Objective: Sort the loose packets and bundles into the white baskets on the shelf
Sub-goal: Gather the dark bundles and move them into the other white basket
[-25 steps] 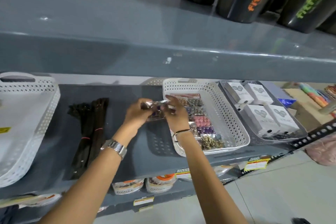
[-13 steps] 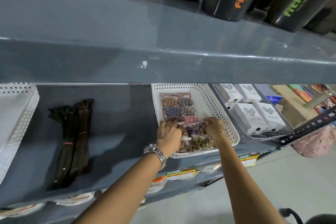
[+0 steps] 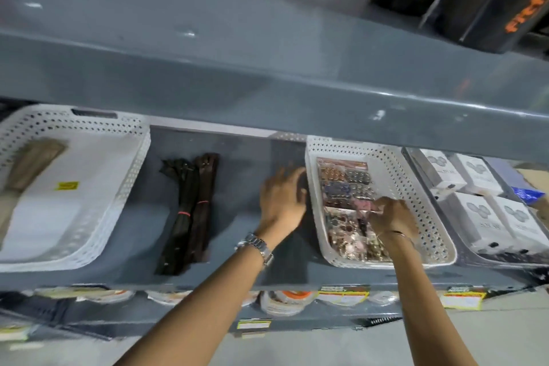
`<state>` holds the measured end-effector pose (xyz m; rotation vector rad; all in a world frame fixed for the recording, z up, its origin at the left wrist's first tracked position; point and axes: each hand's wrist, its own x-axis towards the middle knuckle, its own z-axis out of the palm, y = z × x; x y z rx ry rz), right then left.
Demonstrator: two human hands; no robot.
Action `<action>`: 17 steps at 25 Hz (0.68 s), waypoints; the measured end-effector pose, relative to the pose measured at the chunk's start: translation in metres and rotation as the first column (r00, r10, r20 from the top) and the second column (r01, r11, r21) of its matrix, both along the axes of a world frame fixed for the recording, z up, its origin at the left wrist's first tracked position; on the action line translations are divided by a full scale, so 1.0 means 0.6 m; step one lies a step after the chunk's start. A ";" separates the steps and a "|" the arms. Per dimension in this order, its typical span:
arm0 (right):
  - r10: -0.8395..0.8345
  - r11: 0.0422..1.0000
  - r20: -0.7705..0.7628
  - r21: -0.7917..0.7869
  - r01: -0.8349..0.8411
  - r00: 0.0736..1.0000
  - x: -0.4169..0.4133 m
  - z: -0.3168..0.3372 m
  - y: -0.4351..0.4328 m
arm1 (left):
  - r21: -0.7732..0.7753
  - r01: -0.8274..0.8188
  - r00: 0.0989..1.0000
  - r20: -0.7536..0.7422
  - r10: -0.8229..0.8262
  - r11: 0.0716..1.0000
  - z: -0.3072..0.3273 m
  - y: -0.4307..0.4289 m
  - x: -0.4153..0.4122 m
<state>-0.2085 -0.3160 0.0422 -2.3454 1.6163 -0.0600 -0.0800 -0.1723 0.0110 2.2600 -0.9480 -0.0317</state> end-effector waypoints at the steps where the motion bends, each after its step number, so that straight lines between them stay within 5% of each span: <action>1: 0.035 0.995 0.071 -0.093 -0.029 0.997 0.027 0.008 0.033 | -0.041 -0.175 0.984 -0.029 0.174 0.984 -0.002 0.033 0.033; 3: 0.200 0.968 0.266 -0.205 -0.147 0.943 0.095 0.015 0.121 | -0.027 -0.481 0.875 -0.076 0.478 0.876 -0.009 0.104 0.086; 5: 0.397 0.917 0.322 -0.116 -0.380 0.860 0.176 0.006 0.223 | 0.128 -0.616 0.774 -0.088 0.627 0.777 -0.027 0.173 0.115; 9: 0.504 0.766 0.245 0.316 -0.560 0.828 0.283 -0.067 0.367 | 0.363 -0.466 0.800 -0.216 0.560 0.807 -0.057 0.256 0.133; 13: 0.304 0.859 0.261 0.340 -0.383 0.916 0.296 -0.103 0.386 | 0.345 -0.324 0.810 -0.379 0.446 0.881 -0.067 0.281 0.156; 15: 0.069 0.793 0.431 0.523 -0.312 0.899 0.297 -0.094 0.373 | 0.287 -0.218 0.798 -0.498 0.339 0.933 -0.055 0.280 0.156; 17: -0.169 0.656 0.589 0.666 -0.356 0.790 0.294 -0.068 0.375 | 0.185 -0.202 0.813 -0.516 0.270 0.962 -0.020 0.279 0.167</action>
